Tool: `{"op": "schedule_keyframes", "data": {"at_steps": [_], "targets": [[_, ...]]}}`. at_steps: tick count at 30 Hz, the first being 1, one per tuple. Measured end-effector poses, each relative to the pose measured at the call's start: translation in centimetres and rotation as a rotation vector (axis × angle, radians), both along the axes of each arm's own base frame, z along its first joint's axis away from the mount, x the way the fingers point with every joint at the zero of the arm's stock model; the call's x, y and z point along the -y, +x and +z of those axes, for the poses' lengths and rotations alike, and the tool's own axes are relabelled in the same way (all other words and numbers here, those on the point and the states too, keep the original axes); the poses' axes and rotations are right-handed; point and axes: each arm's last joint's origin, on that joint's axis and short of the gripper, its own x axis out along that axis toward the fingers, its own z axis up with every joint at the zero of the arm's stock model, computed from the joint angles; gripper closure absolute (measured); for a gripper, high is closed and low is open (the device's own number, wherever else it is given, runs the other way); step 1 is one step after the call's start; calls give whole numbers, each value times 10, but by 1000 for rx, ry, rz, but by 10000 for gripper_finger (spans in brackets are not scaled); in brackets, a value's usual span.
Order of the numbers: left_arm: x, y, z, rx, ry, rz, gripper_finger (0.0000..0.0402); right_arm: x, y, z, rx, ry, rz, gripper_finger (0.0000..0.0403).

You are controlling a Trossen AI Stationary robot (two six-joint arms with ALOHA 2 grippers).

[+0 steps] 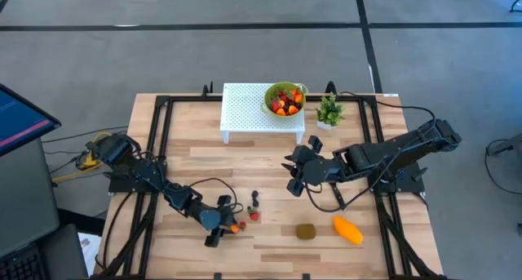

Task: Pick & Place Fruit
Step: Put the orange pear into the green strainer bowl

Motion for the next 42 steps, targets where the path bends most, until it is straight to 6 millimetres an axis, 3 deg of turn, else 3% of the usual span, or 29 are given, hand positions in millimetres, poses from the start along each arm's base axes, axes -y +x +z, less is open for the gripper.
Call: {"op": "schedule_keyframes", "data": {"at_steps": [15, 20, 25, 31, 42], "targets": [[0, 0, 5, 13, -9, -28, 288, 0, 0, 0, 0, 0, 0, 301], [-3, 0, 21, 68, 8, -46, 285, 0, 1, 1, 11, 4, 0, 301], [-16, 1, 54, 223, 68, -10, 289, -1, 4, 4, 57, 19, 0, 301], [-39, 2, 88, 415, 370, 53, 282, -3, 8, 11, 126, 5, 30, 301], [-74, 16, 125, 638, 984, 45, 282, -3, 10, 13, 141, -11, 49, 301]]}}
